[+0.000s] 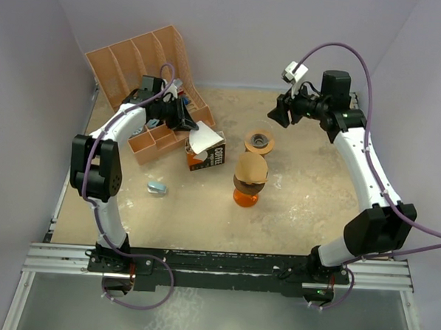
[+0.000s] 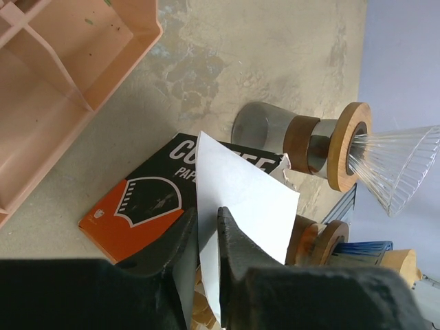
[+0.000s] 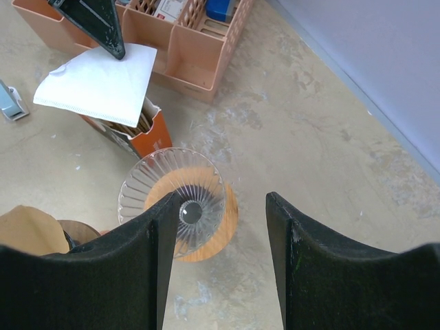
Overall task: Place the coffee filter in the dripper
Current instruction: Pick up the coffee filter from the coffee filter holder.
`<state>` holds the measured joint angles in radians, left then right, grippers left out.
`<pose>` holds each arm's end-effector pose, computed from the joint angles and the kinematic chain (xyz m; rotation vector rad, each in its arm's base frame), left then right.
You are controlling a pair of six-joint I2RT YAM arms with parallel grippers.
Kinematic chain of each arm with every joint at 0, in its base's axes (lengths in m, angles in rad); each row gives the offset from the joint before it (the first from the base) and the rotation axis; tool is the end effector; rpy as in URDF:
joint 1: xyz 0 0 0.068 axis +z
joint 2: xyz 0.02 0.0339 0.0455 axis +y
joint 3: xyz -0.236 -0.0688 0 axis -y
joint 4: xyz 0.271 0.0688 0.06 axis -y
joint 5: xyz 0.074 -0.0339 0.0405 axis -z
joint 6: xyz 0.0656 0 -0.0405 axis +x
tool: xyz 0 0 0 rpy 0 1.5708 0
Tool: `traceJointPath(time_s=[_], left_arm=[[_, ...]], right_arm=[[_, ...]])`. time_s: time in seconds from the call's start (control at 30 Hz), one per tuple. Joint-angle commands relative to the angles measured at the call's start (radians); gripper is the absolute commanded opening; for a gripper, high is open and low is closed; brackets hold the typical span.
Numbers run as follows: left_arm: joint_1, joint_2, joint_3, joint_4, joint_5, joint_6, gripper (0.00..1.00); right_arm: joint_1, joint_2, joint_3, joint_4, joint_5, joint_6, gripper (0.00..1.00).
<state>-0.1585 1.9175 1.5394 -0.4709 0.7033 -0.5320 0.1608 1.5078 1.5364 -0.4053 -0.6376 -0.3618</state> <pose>0.4437 -0.1139 0.1981 -0.1216 2.4719 -1.1595 0.3808 0.1013 0.3701 -0.8805 1.6829 0.4822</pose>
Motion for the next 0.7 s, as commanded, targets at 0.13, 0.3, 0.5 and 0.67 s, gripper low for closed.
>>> traceJointPath(time_s=[0.13, 0.3, 0.5, 0.67], left_arm=[[0.001, -0.010, 0.032, 0.028, 0.034, 0.014, 0.00], [0.002, -0.023, 0.047, 0.026, 0.061, 0.018, 0.00], [0.004, -0.061, 0.031, 0.075, 0.126, 0.014, 0.00], [0.013, -0.078, 0.005, 0.128, 0.178, 0.018, 0.00]], right_arm=[[-0.006, -0.038, 0.000, 0.021, 0.009, 0.000, 0.56], [-0.006, -0.028, 0.036, 0.020, -0.016, -0.047, 0.56], [0.018, -0.008, 0.081, 0.140, -0.116, -0.029, 0.52], [0.115, 0.048, 0.116, 0.262, -0.117, 0.021, 0.49]])
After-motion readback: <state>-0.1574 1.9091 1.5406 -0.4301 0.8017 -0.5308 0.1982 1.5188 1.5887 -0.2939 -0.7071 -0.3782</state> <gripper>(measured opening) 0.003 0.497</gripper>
